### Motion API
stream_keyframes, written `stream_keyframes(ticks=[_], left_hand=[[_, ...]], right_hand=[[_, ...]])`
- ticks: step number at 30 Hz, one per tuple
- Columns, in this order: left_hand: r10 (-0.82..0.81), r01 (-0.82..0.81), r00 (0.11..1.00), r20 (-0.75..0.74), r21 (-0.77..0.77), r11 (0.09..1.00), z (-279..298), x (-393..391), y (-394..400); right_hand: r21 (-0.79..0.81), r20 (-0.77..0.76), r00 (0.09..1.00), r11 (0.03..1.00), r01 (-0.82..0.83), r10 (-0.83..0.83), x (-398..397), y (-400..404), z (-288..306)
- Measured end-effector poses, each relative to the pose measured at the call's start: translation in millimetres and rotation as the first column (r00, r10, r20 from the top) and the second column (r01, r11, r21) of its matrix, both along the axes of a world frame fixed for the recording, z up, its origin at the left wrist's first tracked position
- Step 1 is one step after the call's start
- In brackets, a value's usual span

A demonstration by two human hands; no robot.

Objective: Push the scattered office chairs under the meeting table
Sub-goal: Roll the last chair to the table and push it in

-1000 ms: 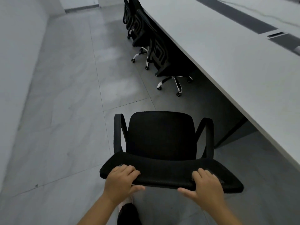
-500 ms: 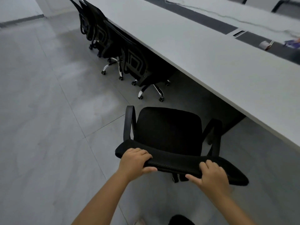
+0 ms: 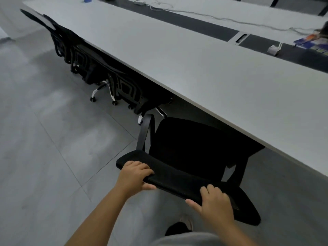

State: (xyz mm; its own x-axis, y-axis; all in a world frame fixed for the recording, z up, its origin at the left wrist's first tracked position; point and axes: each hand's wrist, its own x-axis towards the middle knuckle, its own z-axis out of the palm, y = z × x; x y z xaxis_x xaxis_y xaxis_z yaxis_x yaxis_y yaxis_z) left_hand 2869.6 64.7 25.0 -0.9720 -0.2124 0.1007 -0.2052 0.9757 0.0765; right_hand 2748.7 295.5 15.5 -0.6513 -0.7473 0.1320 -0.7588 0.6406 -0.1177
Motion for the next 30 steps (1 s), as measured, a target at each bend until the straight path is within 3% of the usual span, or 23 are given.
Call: stream_keyframes(ticks=[7,15,30], left_hand=[[-0.052,0.045,0.996,-0.067,-0.106,0.993,-4,-63,-58],[-0.225,0.203,0.961,-0.159,-0.139,0.969,-13,-126,-108],[-0.376,0.362,0.89,-0.259,-0.101,0.927,-13,-280,-190]], right_hand=[[-0.032,0.039,0.992,0.992,0.118,-0.117,-35,-49,-1],[-0.037,0.018,0.969,0.968,0.249,-0.248,-72,-85,-4],[-0.038,-0.08,0.884,0.888,0.459,-0.46,-182,-163,1]])
